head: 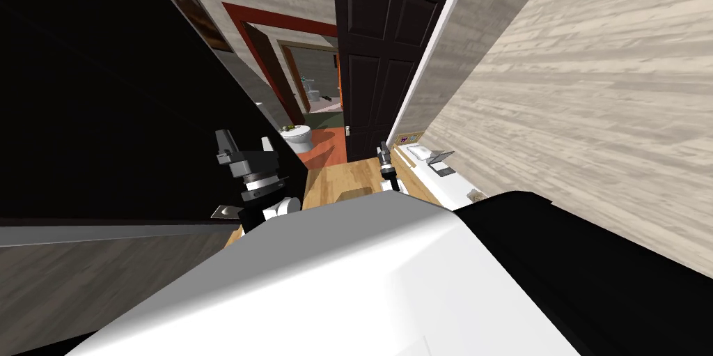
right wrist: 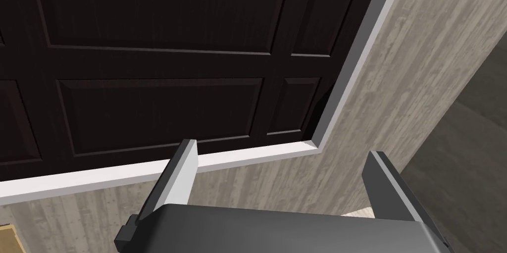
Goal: Pull the door open
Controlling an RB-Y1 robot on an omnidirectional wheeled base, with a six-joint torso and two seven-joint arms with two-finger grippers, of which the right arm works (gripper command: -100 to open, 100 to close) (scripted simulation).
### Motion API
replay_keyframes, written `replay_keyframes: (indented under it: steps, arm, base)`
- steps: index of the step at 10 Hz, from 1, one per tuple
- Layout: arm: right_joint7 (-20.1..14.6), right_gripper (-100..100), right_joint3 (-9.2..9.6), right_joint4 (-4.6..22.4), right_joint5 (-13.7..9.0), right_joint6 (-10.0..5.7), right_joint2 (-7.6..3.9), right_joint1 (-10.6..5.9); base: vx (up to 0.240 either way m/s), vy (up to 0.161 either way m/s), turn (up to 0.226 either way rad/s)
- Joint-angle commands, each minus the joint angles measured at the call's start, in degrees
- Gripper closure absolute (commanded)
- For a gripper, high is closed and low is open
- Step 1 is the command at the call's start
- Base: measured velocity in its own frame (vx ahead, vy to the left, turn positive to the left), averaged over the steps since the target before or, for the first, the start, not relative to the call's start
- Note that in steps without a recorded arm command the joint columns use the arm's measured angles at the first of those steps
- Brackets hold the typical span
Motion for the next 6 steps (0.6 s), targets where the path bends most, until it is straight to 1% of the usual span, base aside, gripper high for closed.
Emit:
replay_keyframes:
  steps: [1, 6]
  arm:
    - [-0.45, -100, -0.44, 2.23, 0.0, -0.51, -0.41, -0.79]
    - [-1.47, -100, -1.47, 9.05, 0.25, -2.08, -1.09, -3.11]
  base:
    - [0.106, 0.027, 0.031]
    - [0.102, 0.028, 0.033]
